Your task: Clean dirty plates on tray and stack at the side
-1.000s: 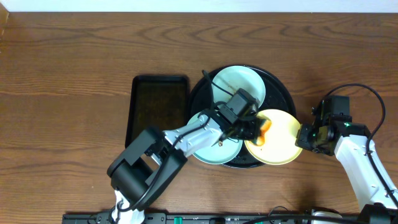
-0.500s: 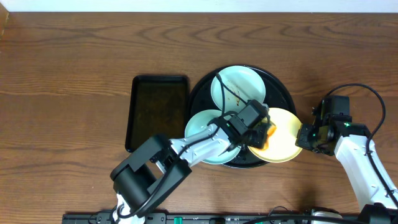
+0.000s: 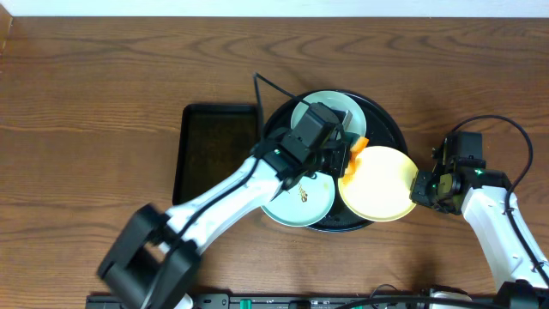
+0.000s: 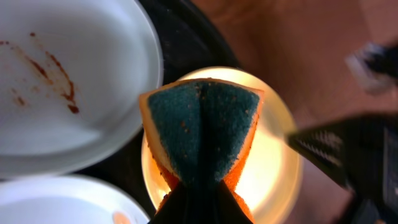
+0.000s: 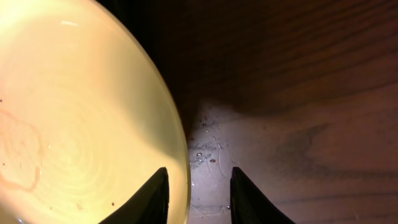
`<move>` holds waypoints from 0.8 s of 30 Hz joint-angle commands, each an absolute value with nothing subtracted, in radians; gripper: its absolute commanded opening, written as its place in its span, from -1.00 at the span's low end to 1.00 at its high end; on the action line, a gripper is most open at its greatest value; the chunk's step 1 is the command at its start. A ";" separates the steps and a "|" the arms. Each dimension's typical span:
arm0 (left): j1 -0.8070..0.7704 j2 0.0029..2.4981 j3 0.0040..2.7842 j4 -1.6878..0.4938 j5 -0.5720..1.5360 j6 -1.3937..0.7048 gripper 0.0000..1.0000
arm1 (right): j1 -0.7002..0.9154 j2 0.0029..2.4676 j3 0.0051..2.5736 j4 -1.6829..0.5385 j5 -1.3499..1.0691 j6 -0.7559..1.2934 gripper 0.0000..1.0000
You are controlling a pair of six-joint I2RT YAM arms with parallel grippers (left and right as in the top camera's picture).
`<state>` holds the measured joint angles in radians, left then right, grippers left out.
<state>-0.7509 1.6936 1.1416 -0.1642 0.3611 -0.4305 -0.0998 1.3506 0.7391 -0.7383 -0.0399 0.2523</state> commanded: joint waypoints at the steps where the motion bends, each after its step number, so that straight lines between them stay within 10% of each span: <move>1: -0.737 1.612 1.144 -0.289 0.267 -0.344 -0.84 | -0.092 1.346 0.736 -0.734 -0.025 0.254 -0.34; 13: -0.503 1.493 1.143 -0.630 0.006 -0.345 -0.85 | -0.092 1.346 0.707 -0.720 -0.035 0.258 -0.27; 24: -0.279 1.493 1.134 -0.674 0.007 -0.345 -0.85 | -0.092 1.346 0.667 -0.611 -0.084 0.266 -0.95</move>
